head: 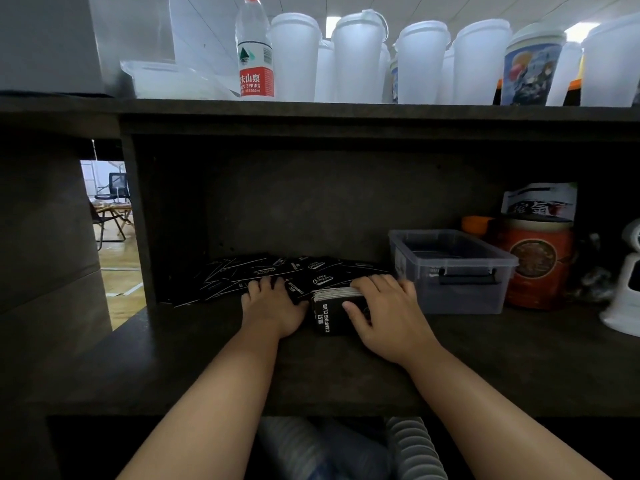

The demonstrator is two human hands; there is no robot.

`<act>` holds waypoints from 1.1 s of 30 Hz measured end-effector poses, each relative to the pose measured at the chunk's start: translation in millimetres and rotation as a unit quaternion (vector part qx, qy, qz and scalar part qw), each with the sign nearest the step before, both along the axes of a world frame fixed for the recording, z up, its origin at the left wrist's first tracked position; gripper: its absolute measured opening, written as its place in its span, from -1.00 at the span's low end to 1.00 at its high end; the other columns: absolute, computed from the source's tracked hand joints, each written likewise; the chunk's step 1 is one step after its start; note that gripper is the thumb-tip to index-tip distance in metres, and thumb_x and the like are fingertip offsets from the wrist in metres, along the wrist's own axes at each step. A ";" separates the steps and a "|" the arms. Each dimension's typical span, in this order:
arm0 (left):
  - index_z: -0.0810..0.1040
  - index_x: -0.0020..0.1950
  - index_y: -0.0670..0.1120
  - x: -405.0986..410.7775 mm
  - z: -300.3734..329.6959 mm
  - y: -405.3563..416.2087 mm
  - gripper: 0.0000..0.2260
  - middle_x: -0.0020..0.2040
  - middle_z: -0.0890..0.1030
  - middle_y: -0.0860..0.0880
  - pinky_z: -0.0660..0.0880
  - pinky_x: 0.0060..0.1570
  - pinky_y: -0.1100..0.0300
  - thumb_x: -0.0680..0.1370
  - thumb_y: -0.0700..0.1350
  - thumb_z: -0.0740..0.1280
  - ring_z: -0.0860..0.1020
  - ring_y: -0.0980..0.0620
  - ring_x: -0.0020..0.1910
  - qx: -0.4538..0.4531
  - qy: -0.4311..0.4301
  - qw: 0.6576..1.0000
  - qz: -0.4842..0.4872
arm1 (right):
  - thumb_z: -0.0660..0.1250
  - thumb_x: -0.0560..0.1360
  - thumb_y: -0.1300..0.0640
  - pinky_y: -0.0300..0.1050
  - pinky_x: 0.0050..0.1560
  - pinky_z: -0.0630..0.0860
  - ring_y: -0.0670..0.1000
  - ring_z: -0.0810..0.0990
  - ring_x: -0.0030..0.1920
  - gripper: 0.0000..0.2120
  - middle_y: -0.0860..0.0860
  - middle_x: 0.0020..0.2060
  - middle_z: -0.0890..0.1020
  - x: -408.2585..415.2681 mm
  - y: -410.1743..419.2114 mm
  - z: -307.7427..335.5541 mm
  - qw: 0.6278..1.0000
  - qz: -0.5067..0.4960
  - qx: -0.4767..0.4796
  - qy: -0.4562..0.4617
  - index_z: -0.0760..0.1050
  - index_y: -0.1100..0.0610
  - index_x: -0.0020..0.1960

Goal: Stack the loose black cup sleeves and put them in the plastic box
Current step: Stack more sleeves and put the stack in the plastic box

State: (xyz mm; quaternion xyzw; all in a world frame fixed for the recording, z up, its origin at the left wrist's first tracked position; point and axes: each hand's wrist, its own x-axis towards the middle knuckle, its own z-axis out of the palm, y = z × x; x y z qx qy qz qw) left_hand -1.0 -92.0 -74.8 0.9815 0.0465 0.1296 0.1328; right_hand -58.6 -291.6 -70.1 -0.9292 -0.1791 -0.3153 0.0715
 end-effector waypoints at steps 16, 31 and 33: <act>0.52 0.14 0.03 3.2 2.3 10.3 -0.78 0.15 0.54 -0.01 0.41 0.14 0.04 0.51 0.00 0.38 0.46 -0.05 0.18 -0.186 -0.209 0.959 -0.038 | -0.10 0.51 -0.25 -0.01 0.29 0.20 -0.06 0.50 0.14 -0.48 -0.10 0.11 0.58 1.5 3.7 0.5 1.000 -0.001 0.012 0.003 0.43 -0.03 0.25; 0.60 -0.13 0.09 -16.8 8.3 3.5 -0.84 -0.23 0.62 0.05 0.45 -0.22 0.22 0.57 -0.14 0.30 0.55 0.13 -0.23 -0.259 -0.188 0.927 -0.194 | -0.16 0.49 -0.28 -0.02 0.33 0.17 -0.04 0.36 0.30 -0.39 -0.08 0.25 0.48 7.8 3.7 -3.4 1.000 -0.027 -0.003 0.009 0.32 -0.03 0.38; 0.61 -0.11 0.08 -15.3 9.0 4.9 -0.83 -0.23 0.62 0.03 0.45 -0.25 0.14 0.58 -0.11 0.26 0.56 0.07 -0.26 -0.239 -0.207 0.937 -0.150 | -0.14 0.49 -0.28 -0.01 0.31 0.20 -0.02 0.39 0.24 -0.41 -0.07 0.19 0.50 6.9 3.9 -2.8 1.000 -0.024 -0.001 -0.004 0.35 -0.02 0.34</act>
